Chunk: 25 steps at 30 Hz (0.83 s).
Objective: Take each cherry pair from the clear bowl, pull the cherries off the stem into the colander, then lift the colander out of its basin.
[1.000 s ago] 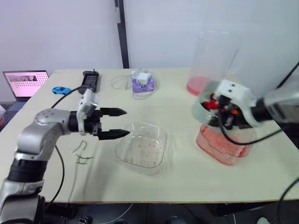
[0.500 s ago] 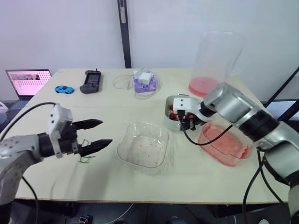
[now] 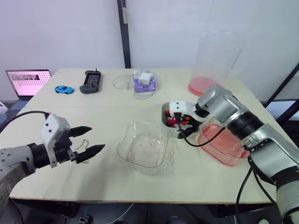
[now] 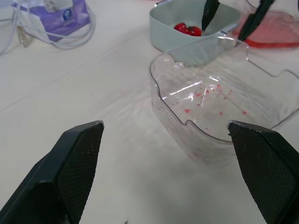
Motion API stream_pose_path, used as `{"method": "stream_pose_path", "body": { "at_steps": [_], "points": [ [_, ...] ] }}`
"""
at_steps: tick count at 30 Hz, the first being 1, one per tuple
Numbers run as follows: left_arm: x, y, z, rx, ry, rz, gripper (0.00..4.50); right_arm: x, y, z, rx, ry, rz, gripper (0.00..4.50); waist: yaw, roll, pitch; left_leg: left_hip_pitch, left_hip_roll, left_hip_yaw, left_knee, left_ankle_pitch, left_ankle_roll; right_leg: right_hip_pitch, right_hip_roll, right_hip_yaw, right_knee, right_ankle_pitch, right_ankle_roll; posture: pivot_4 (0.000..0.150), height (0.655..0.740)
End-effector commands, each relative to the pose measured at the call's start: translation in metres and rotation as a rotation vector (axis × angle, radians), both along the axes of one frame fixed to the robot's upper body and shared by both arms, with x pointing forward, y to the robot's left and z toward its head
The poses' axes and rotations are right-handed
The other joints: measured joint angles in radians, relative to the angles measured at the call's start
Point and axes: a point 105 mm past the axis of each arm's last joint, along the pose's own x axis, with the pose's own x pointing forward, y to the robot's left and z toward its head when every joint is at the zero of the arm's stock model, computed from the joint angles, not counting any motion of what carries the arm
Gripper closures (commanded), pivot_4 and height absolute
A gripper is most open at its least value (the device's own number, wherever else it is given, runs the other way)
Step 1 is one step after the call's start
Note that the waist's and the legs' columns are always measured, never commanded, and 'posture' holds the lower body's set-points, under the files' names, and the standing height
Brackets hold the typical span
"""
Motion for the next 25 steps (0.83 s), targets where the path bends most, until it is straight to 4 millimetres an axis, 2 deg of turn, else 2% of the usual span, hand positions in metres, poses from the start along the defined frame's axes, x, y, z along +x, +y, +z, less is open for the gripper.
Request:
{"method": "stream_pose_path", "body": {
  "at_steps": [1,4,6,7,11,14,18,19,22,25],
  "points": [
    [0.002,0.009,0.006,-0.002,-0.036,0.033,0.0,-0.001,-0.002,0.049,0.111,-0.11,-0.018,0.04,0.0,0.0,0.0,0.0,0.0,0.0,0.0,0.0,0.0,0.0,0.0,0.0,0.0,0.0,0.0,0.15,0.7332],
    [0.004,0.013,0.009,-0.036,-0.041,0.037,0.0,-0.006,-0.006,0.066,0.192,-0.133,-0.04,0.04,0.0,0.0,0.0,0.0,0.0,0.0,-0.001,0.0,0.0,0.0,0.0,0.0,0.0,0.0,0.0,0.15,0.7332],
    [0.01,0.015,0.012,-0.035,-0.053,0.022,0.0,-0.02,-0.017,0.099,0.411,-0.146,-0.072,0.04,0.001,0.0,0.0,0.0,0.0,0.0,0.0,0.0,0.0,0.0,0.0,0.0,0.0,0.0,0.0,0.15,0.7332],
    [0.016,0.015,0.014,-0.035,-0.06,0.016,0.0,-0.027,-0.03,0.109,0.475,-0.167,-0.101,0.04,0.008,0.0,0.0,0.0,0.0,0.0,0.0,0.0,0.0,0.0,0.0,0.0,0.0,0.0,0.0,0.15,0.7332],
    [0.034,0.012,0.016,-0.009,-0.053,-0.038,0.0,-0.05,-0.078,0.112,0.489,-0.292,-0.185,0.04,0.031,-0.001,-0.001,-0.001,0.0,-0.001,-0.001,-0.001,0.001,0.004,-0.001,-0.002,-0.005,0.0,0.0,0.15,0.7332],
    [0.044,0.012,0.019,-0.014,-0.049,-0.079,0.0,-0.064,-0.102,0.116,0.583,-0.384,-0.221,0.04,0.027,-0.001,-0.001,0.0,0.0,0.001,0.0,-0.001,0.002,0.005,-0.001,-0.002,-0.006,0.0,0.0,0.15,0.7332],
    [0.055,0.011,0.015,-0.01,-0.028,-0.118,0.0,-0.091,-0.141,0.086,0.605,-0.351,-0.382,0.04,0.0,0.003,0.001,0.001,0.0,0.004,0.0,-0.001,0.002,0.002,0.0,0.002,-0.002,0.0,0.0,0.15,0.7332],
    [0.058,0.012,0.013,-0.011,-0.023,-0.119,0.0,-0.094,-0.148,0.08,0.62,-0.369,-0.41,0.04,0.007,0.0,-0.001,0.001,0.0,0.003,-0.001,-0.001,0.002,0.001,0.0,0.002,-0.001,0.0,0.0,0.15,0.7332],
    [0.064,0.013,0.014,-0.018,-0.013,-0.126,0.0,-0.105,-0.166,0.062,0.665,-0.432,-0.454,0.04,0.006,0.0,-0.001,0.002,0.001,0.001,0.0,-0.002,0.003,0.003,0.001,-0.001,-0.001,-0.001,-0.001,0.15,0.7332],
    [0.065,0.014,0.01,-0.042,0.083,-0.155,0.0,-0.108,-0.172,0.053,0.692,-0.517,-0.473,0.04,0.003,0.0,-0.001,0.002,0.0,0.001,0.002,-0.002,0.003,0.004,0.001,0.0,0.0,-0.001,-0.001,0.15,0.7332]
  ]
}}
